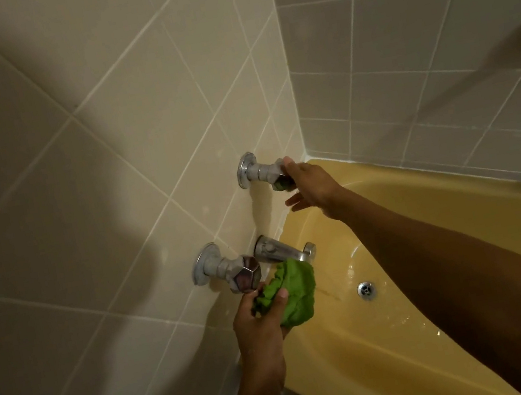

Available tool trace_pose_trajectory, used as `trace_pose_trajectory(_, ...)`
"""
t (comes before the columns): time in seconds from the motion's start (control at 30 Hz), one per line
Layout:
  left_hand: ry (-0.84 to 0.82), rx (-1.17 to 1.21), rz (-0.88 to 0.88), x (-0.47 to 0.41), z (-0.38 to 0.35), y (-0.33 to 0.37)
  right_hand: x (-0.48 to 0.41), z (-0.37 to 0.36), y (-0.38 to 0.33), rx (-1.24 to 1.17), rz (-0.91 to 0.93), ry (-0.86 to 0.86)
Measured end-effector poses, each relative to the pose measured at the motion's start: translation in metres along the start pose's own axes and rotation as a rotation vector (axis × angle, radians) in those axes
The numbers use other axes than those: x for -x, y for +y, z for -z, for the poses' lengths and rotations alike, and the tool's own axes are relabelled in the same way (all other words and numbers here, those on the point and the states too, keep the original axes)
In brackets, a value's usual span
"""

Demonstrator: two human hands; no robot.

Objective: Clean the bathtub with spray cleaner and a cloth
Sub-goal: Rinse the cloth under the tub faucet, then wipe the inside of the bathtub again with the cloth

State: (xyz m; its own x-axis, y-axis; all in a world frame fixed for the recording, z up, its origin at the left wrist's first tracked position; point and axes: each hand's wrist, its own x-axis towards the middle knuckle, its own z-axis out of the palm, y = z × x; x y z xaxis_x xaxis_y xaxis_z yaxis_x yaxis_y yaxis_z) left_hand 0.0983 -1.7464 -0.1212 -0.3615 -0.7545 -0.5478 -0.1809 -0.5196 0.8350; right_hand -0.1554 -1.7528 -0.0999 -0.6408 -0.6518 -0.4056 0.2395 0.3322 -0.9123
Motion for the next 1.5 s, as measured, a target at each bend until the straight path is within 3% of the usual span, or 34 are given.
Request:
trace_pose_trajectory(0.1, -0.004, 0.005, 0.018, -0.005, 0.001, -0.005, 0.002, 0.009, 0.005, 0.223, 0.307, 0.084)
trace_pose_trajectory(0.17, 0.004, -0.001, 0.027, -0.006, -0.001, -0.007, 0.002, 0.011, 0.002, 0.378, 0.413, 0.081)
trace_pose_trajectory(0.27, -0.014, -0.033, 0.013, -0.006, -0.005, -0.009, -0.003, 0.008, -0.001, 0.418, 0.36, 0.132)
trace_pose_trajectory(0.43, -0.045, -0.019, 0.004, -0.003, -0.012, -0.009, -0.008, 0.012, -0.013, 0.047, 0.072, 0.013)
trace_pose_trajectory(0.5, -0.043, -0.024, 0.001, -0.002, -0.014, -0.009, -0.008, 0.013, -0.023, 0.071, 0.036, -0.02)
trace_pose_trajectory(0.67, -0.035, -0.025, 0.0, -0.001, -0.017, -0.009, 0.005, 0.014, -0.024, 0.394, 0.246, -0.053)
trace_pose_trajectory(0.8, -0.026, -0.023, 0.001, -0.002, -0.016, -0.011, 0.006, 0.01, -0.015, 0.44, 0.364, -0.01)
trace_pose_trajectory(1.13, -0.02, -0.003, -0.011, 0.011, -0.02, -0.006, 0.007, 0.012, -0.011, 0.187, 0.209, -0.07)
trace_pose_trajectory(1.27, -0.062, 0.052, -0.018, 0.028, -0.023, -0.001, 0.055, 0.01, -0.002, 0.292, 0.223, -0.095)
trace_pose_trajectory(1.43, -0.12, 0.049, -0.049, 0.054, -0.024, 0.006, 0.141, 0.043, 0.03, 0.334, 0.236, -0.325)
trace_pose_trajectory(1.5, -0.162, 0.032, -0.037, 0.066, -0.023, 0.007, 0.171, 0.055, 0.041, 0.439, 0.293, -0.344)
